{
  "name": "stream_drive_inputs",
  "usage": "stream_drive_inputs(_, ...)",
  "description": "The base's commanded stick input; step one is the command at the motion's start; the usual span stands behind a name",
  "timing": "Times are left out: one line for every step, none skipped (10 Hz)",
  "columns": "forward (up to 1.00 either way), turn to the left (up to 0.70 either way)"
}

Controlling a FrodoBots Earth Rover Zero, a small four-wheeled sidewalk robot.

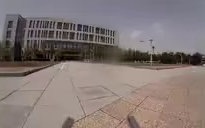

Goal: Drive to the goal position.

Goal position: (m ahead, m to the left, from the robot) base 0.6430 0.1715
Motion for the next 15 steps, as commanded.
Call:
stream_drive_inputs(0.7,0.01)
stream_drive_inputs(0.7,0.01)
stream_drive_inputs(0.7,0.01)
stream_drive_inputs(0.7,0.01)
stream_drive_inputs(0.7,0.01)
stream_drive_inputs(0.7,0.01)
stream_drive_inputs(0.7,0.01)
stream_drive_inputs(0.7,0.01)
stream_drive_inputs(0.7,0.01)
stream_drive_inputs(0.7,0.01)
stream_drive_inputs(0.7,0.01)
stream_drive_inputs(0.7,0.01)
stream_drive_inputs(0.7,0.01)
stream_drive_inputs(0.7,0.01)
stream_drive_inputs(0.7,0.01)
